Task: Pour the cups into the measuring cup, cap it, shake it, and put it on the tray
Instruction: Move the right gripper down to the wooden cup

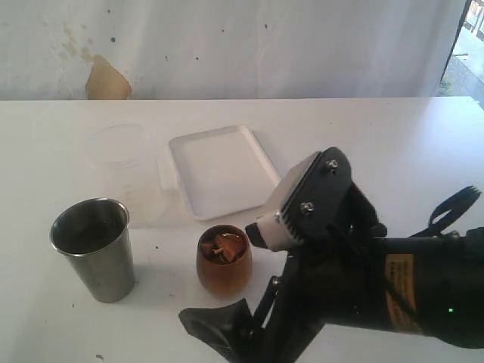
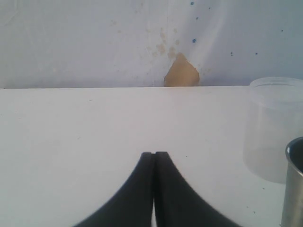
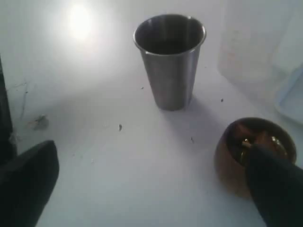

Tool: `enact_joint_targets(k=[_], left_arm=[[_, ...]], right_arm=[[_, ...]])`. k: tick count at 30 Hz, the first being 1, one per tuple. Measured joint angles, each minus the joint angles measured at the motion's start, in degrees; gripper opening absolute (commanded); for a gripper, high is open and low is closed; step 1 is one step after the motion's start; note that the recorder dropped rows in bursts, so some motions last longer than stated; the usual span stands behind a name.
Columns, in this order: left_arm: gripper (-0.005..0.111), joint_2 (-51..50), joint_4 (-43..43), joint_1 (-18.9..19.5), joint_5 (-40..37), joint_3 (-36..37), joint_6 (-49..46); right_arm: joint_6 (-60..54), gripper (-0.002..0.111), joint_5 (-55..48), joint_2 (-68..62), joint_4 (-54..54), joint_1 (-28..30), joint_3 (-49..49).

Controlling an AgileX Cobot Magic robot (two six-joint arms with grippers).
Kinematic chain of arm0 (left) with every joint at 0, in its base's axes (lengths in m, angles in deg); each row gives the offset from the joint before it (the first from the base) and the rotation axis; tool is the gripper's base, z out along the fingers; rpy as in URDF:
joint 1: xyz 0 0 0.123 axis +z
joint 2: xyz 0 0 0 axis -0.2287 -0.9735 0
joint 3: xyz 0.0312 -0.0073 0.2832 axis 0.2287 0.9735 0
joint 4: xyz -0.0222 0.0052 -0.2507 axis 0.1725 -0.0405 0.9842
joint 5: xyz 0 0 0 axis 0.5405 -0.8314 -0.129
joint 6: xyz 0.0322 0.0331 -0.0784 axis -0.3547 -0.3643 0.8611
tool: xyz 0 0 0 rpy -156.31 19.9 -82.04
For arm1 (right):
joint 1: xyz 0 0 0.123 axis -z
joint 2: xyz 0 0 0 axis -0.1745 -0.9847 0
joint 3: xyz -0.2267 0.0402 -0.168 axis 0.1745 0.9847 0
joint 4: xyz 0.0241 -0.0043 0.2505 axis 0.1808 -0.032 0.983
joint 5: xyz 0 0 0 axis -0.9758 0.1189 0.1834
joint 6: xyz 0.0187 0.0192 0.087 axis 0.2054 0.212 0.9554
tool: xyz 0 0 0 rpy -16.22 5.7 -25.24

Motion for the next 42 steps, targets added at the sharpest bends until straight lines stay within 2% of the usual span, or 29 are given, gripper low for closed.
enact_joint_targets(k=[10,22,42], left_arm=[[0.0,0.0,0.0,0.0,0.0,0.0,0.0],[0.0,0.0,0.0,0.0,0.0,0.0,0.0],[0.0,0.0,0.0,0.0,0.0,0.0,0.0]], right_arm=[[-4.8,0.105,-3.2,-11.5,4.2,-0.3,0.0],[-5.2,0.105,-9.5,-12.6,6.7,-0.3,0.0],[-5.2,0.105,-11.5,-20.9,7.1,-0.3,-6.2]])
